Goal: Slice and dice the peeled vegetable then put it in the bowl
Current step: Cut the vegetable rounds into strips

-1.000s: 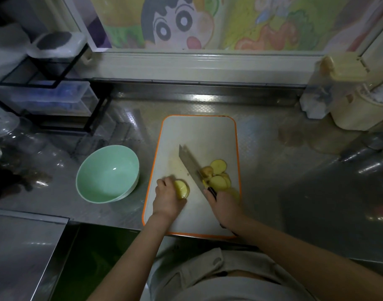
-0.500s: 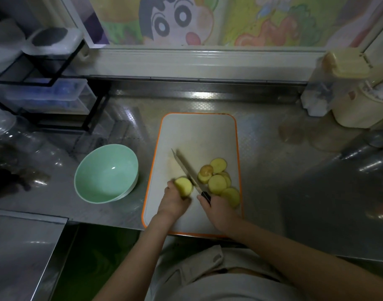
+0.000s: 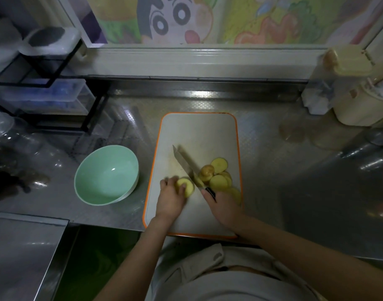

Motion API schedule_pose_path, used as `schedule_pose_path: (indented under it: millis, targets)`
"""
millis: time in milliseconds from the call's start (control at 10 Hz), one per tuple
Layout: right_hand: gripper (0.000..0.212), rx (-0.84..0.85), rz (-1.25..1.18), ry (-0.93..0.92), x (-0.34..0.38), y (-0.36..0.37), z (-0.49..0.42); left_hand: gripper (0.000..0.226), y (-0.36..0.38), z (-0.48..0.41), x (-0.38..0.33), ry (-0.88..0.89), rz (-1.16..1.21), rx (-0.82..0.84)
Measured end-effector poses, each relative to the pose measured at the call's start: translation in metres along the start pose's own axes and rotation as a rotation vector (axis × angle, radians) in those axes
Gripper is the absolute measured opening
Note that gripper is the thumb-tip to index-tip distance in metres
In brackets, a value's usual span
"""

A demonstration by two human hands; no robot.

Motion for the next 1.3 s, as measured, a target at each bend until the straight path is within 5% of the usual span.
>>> schedule_pose_path:
  millis: [200,600,800,1100,1300]
  targets:
    - [0.036,-0.248,0.079,-0.146,0.007,-0.014,0.002,0.027,-0.005,-0.005,0.007,-0.005,0.075,-0.103]
    - [0.045,-0.064,0.165,-0.057,0.014,-0.011,0.008,0.02,-0.006,-0.01,0.017,-0.034,0.173,-0.195]
    - [0.041,0.165,0.182,0.038,0.023,-0.013,0.017,0.018,-0.005,-0.014,0.02,-0.055,0.239,-0.197]
    - [0.063,0.2,0.183,0.017,0.028,-0.007,0.011,0.013,-0.004,-0.022,0.024,-0.047,0.246,-0.152]
    - [0.052,0.219,0.296,0.204,0.036,-0.009,0.016,0.013,-0.004,-0.02,0.024,-0.061,0.23,-0.177]
Point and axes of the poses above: each hand's wrist, its own z-axis away from the middle knuckle, its own y-axis out of the palm, x = y × z, the point moved 5 cm from there along -z, towards the middle knuckle, and after that the axes turned 8 degrees about z, right-handed, at the moved point
